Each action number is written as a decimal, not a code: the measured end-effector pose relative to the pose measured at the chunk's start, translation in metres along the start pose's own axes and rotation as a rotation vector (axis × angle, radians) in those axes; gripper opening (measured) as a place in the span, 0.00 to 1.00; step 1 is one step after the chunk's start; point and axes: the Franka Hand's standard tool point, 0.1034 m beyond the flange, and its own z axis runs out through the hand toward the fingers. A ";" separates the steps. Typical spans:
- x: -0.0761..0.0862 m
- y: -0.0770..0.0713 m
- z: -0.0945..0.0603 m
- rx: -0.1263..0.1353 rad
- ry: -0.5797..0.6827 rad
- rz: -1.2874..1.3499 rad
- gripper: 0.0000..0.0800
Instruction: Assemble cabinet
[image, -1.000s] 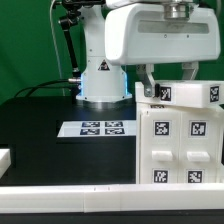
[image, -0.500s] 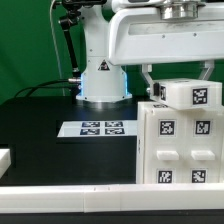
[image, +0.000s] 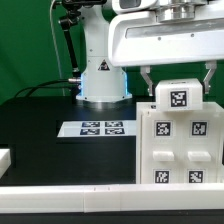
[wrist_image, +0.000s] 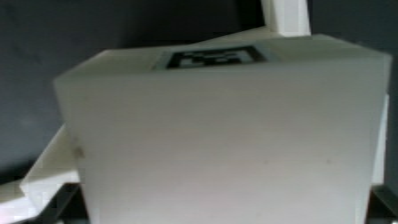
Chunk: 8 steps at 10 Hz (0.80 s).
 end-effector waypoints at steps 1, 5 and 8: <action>0.000 -0.001 0.000 0.006 -0.003 0.081 0.71; -0.003 -0.010 0.000 0.029 0.002 0.460 0.71; -0.005 -0.018 -0.001 0.063 -0.018 0.740 0.71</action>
Offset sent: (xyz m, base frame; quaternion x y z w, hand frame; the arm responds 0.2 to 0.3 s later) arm -0.0093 0.0008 -0.0023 -0.0086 0.0177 0.2864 0.9579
